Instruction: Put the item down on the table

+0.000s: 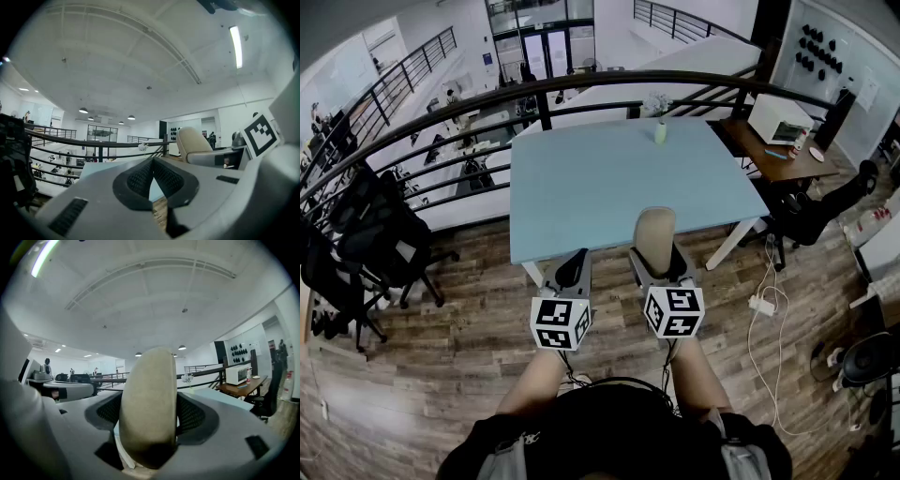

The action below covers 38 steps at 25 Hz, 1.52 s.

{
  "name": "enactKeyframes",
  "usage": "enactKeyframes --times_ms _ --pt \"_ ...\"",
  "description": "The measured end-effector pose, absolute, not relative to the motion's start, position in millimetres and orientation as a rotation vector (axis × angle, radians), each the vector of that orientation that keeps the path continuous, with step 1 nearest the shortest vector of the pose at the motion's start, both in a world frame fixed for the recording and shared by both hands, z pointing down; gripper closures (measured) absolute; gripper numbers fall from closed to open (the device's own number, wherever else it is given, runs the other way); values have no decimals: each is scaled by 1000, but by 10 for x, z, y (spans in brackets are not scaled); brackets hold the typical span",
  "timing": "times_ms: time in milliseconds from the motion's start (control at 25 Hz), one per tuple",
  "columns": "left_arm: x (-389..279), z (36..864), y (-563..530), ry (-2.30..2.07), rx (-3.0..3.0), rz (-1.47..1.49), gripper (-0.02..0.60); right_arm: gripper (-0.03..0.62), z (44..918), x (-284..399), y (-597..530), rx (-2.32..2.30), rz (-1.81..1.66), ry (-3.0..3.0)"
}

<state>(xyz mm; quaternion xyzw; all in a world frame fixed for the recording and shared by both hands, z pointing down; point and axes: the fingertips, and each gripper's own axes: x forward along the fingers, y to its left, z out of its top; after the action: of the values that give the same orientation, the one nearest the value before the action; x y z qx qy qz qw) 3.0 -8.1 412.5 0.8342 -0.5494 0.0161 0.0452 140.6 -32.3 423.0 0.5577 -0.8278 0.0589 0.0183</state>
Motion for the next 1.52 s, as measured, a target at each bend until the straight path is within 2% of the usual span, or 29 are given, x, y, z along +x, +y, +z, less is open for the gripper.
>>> enactKeyframes --times_ms 1520 --pt "-762 4113 -17 -1616 2611 9 568 229 4334 589 -68 1799 168 -2509"
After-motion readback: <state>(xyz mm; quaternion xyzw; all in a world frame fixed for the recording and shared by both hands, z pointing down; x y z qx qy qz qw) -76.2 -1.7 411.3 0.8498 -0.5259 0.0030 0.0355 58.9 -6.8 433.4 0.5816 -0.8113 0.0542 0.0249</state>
